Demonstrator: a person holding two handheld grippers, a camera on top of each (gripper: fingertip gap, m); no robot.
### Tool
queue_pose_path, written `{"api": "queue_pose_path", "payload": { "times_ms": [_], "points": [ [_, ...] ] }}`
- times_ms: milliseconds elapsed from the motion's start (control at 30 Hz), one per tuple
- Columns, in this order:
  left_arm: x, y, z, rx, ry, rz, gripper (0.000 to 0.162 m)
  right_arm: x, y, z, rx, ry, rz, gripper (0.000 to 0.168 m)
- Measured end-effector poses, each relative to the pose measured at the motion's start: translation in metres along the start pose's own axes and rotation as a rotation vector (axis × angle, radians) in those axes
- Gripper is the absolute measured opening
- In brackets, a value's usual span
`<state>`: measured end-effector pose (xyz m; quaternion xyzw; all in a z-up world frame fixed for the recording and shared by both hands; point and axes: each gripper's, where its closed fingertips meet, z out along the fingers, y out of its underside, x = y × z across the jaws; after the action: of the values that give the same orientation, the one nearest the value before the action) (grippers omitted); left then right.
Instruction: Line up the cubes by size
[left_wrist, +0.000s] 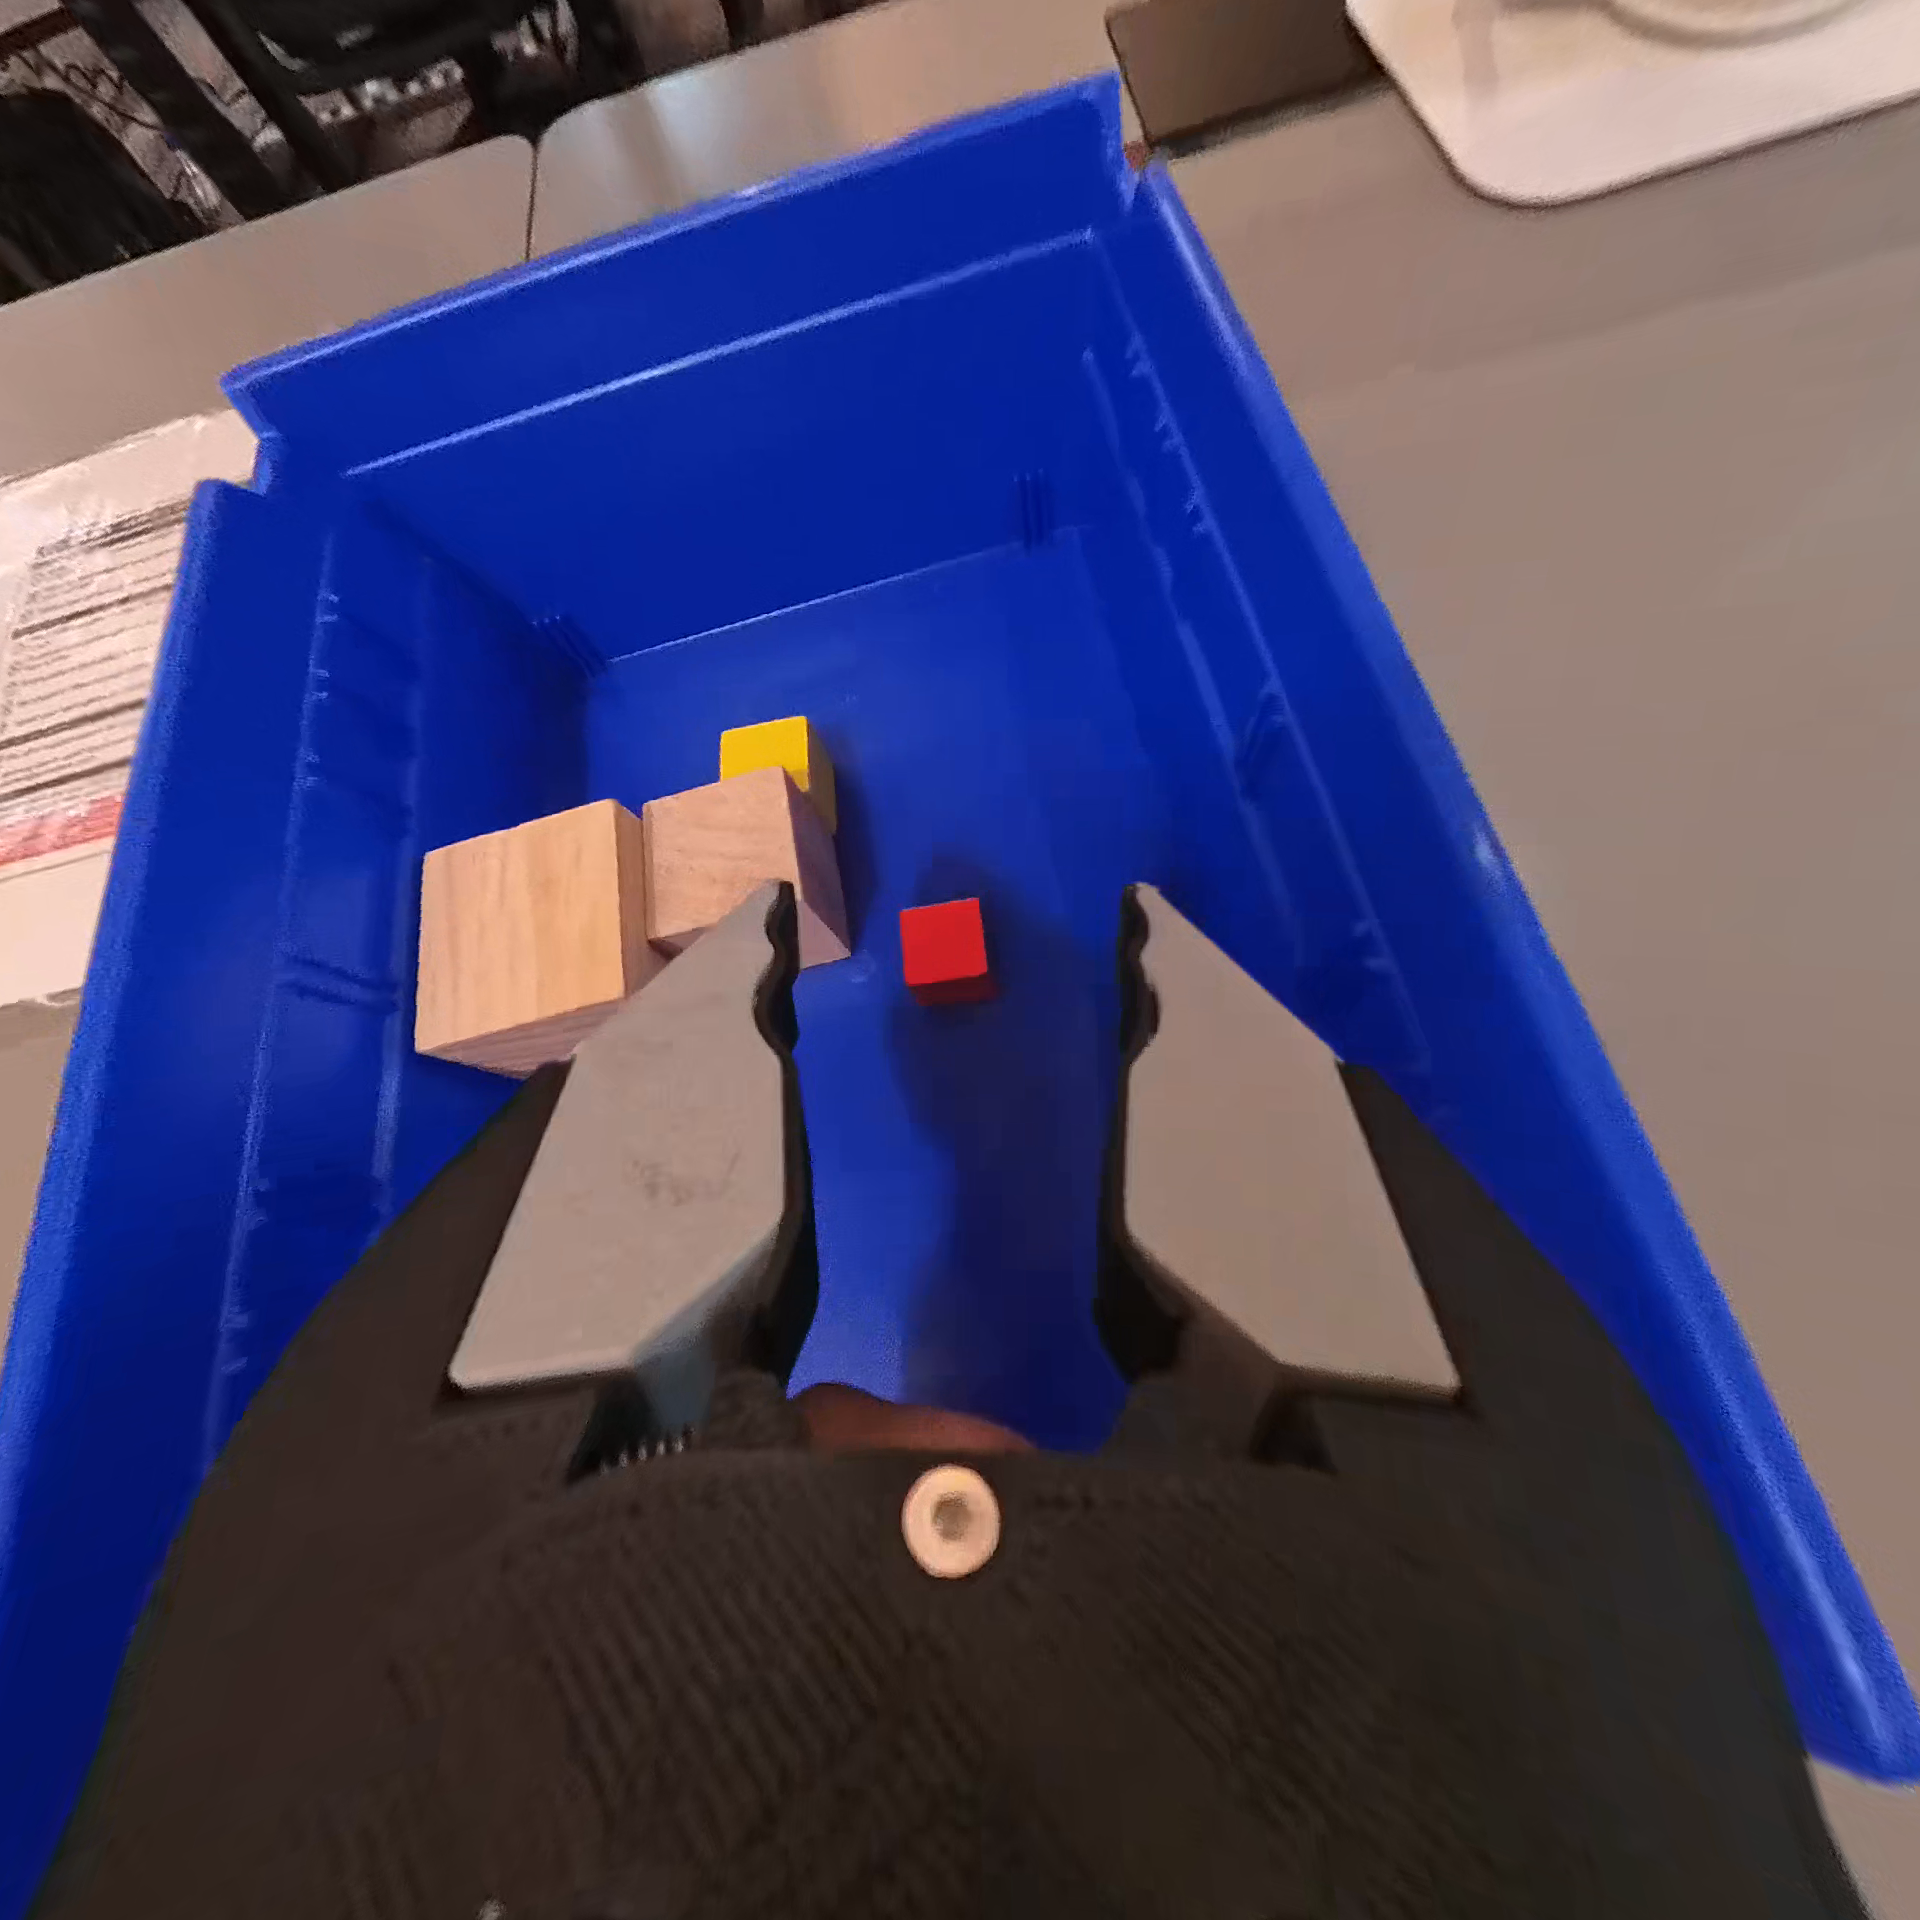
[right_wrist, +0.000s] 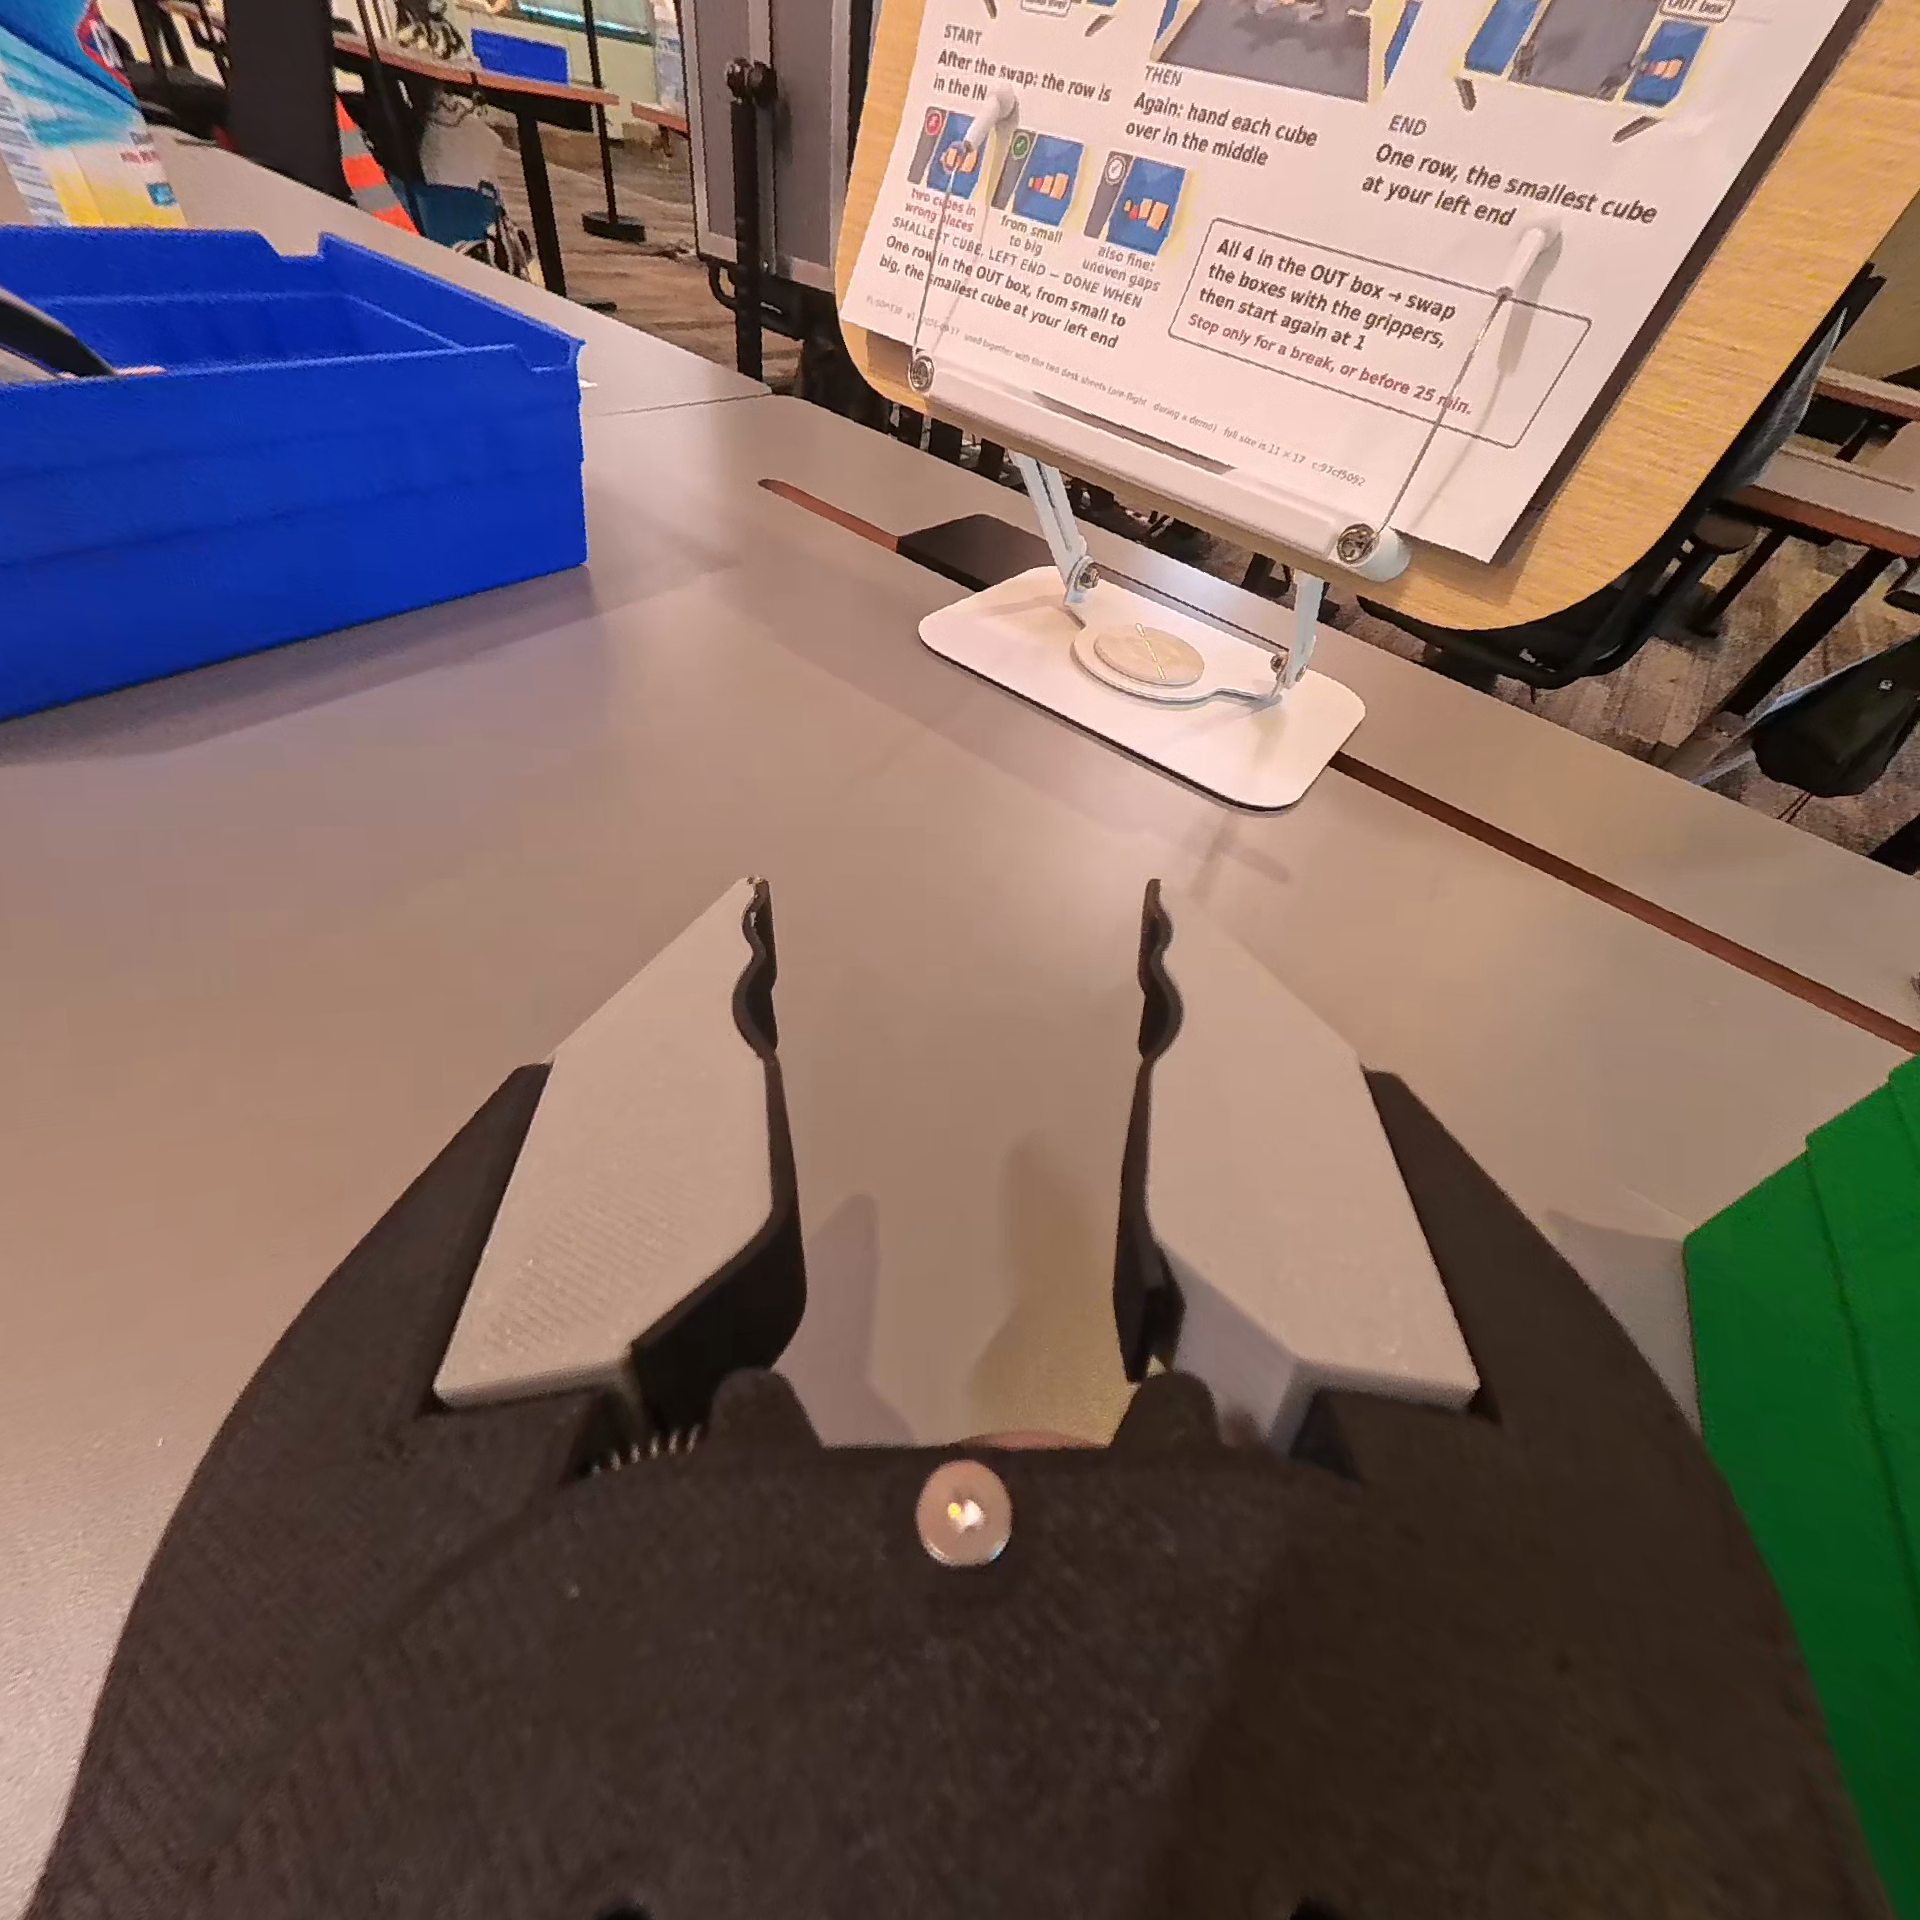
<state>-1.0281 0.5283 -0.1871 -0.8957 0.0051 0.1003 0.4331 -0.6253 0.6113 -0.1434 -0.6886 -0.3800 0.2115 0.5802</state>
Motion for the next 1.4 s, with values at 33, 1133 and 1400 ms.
{"api": "queue_pose_path", "payload": {
  "times_ms": [33,1133,1400],
  "points": [
    [-0.002,0.001,0.003,-0.023,-0.011,0.020,0.059,0.000,0.000,0.000,0.001,0.000,-0.001,0.068],
    [0.061,-0.004,-0.101,0.316,0.248,-0.066,0.057,0.078,0.082,-0.166,-0.330,0.224,0.164,0.008],
    [0.087,0.012,-0.091,0.308,0.079,0.090,0.016,0.070,0.070,-0.113,-0.328,0.205,0.118,0.013]
  ]
}}
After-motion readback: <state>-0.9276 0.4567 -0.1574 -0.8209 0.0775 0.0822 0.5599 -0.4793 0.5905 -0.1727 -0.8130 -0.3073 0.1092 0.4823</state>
